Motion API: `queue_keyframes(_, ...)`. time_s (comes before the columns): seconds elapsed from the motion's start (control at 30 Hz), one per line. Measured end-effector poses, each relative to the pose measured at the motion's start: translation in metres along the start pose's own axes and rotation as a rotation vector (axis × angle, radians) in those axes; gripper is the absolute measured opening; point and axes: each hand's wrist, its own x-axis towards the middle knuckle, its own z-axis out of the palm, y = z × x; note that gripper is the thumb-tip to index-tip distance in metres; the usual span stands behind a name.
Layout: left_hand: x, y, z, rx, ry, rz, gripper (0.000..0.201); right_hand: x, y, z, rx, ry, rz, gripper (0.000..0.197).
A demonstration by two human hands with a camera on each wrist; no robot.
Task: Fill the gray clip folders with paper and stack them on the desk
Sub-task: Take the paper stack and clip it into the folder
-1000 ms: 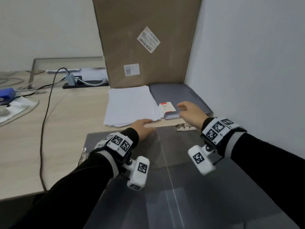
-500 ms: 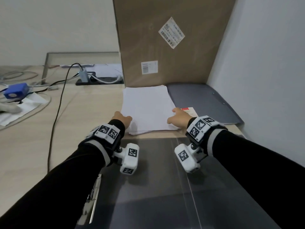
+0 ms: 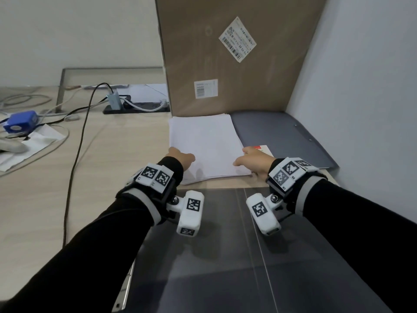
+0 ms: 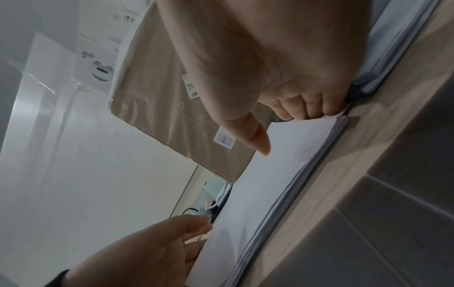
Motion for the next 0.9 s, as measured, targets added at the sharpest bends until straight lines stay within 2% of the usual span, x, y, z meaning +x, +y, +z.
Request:
queue_keyframes(0.1,0.000,-0.004,-0.001,-0.011,0.049,-0.038,0.064,0.000,0.001,-0.001,0.057,-0.001,-0.006,0.080)
queue_keyframes(0.27,0.005,-0.008,-0.012,-0.045,0.044,-0.077,0.068,-0.002,-0.001,-0.003,0.085,-0.029,-0.011,0.079)
queue_keyframes(0.4,0.007,-0.011,-0.013,-0.105,0.041,-0.046,0.070,-0.001,-0.002,-0.002,0.025,-0.049,0.005,0.070)
queue_keyframes(0.5,0.004,-0.011,-0.013,-0.145,0.043,-0.025,0.070,0.000,-0.003,0.001,0.004,-0.058,0.007,0.070)
queue_keyframes(0.63,0.006,-0.011,-0.015,-0.233,0.087,-0.006,0.068,-0.001,-0.003,0.001,0.007,-0.056,0.004,0.071)
queue_keyframes(0.8,0.009,-0.010,-0.018,-0.343,0.156,0.022,0.062,-0.002,-0.003,-0.001,0.035,-0.047,0.013,0.062)
queue_keyframes(0.9,0.017,-0.010,-0.023,-0.502,0.135,-0.039,0.057,0.000,-0.002,0.000,0.036,-0.051,0.000,0.065)
